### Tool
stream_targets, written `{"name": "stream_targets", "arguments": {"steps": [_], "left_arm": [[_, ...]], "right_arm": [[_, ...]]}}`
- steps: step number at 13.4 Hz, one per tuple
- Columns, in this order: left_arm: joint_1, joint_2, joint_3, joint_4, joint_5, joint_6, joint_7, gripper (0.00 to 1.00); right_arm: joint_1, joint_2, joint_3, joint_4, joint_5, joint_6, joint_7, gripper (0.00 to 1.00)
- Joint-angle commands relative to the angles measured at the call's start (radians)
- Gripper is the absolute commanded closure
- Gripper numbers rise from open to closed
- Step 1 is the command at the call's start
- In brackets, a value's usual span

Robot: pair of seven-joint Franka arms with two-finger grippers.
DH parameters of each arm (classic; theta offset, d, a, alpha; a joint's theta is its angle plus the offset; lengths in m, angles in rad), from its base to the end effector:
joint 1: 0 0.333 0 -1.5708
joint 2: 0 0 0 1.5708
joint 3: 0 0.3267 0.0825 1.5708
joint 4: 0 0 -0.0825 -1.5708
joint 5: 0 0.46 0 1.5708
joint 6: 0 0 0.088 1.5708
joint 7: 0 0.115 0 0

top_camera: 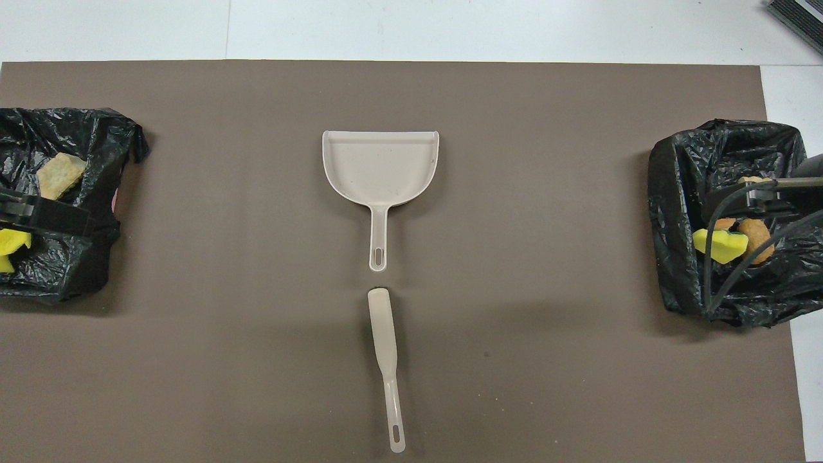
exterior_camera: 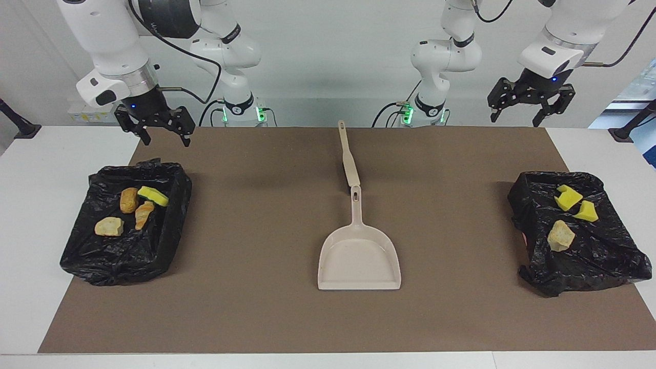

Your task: Sweep and dump trash in bin

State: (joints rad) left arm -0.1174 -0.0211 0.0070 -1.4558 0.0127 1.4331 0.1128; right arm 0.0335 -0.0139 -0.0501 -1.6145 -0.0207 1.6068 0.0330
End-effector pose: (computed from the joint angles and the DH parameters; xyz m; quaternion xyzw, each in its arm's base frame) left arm 0.6044 -0.0653 0.6904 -0.9939 0.1105 0.0008 0.0062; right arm 0.6288 -0.0129 0.6151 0.9996 -0.0245 0.0032 0.0100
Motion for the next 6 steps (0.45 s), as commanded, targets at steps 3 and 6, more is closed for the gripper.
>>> {"name": "stream_targets", "arguments": {"steps": [3, 6], "left_arm": [[0.027, -0.029, -0.002, -0.035, -0.014, 0.015, -0.002, 0.0], [0.034, -0.029, -0.004, -0.035, -0.014, 0.015, -0.002, 0.0]], "right_arm": [[-0.003, -0.015, 0.003, -0.013, 0.012, -0.002, 0.022, 0.0], [-0.003, -0.015, 0.003, -0.013, 0.012, -0.002, 0.022, 0.0]]}}
